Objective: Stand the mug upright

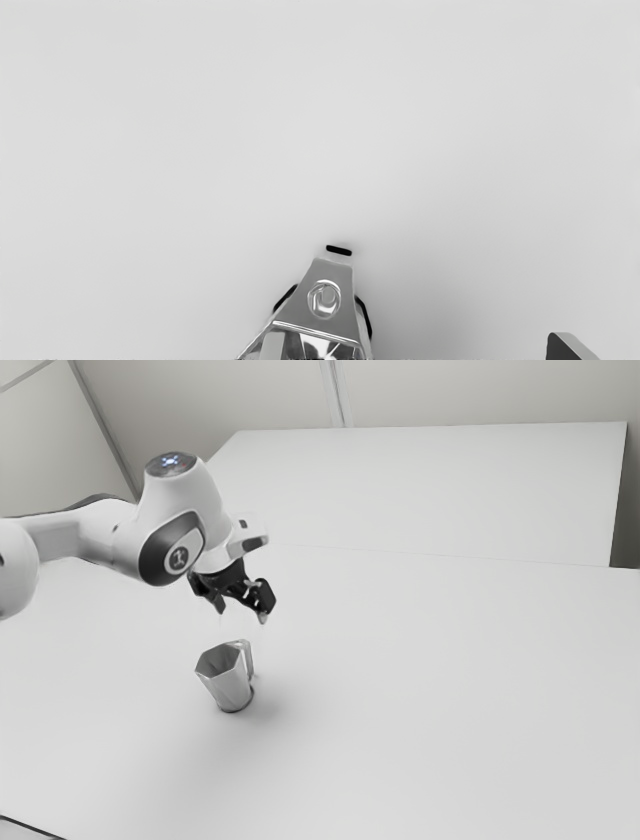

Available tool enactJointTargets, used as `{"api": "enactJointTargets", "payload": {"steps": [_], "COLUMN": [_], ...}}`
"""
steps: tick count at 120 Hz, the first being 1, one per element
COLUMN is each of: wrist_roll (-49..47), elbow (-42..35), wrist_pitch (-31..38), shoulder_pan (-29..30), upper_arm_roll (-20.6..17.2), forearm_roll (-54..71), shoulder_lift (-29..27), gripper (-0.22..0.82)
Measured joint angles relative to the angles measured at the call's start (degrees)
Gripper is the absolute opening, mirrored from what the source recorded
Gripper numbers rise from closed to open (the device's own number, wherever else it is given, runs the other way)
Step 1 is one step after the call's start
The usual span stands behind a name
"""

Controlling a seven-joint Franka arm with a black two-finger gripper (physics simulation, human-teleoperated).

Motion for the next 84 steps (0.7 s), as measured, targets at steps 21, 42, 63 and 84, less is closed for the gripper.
{"api": "enactJointTargets", "payload": {"steps": [21,42,63,84], "wrist_roll": [0.3,0.5,0.7,0.8], "elbow": [9.8,17.2,22.1,25.7], "wrist_pitch": [-10.7,-19.2,-24.4,-26.8], "shoulder_pan": [-1.0,-0.9,-0.8,-0.6], "upper_arm_roll": [-0.1,-0.1,-0.1,0.0], "forearm_roll": [-1.7,-2.6,-3.1,-3.3], "shoulder_lift": [2.6,3.7,5.0,5.9], "gripper": [0.59,0.6,0.6,0.6]}}
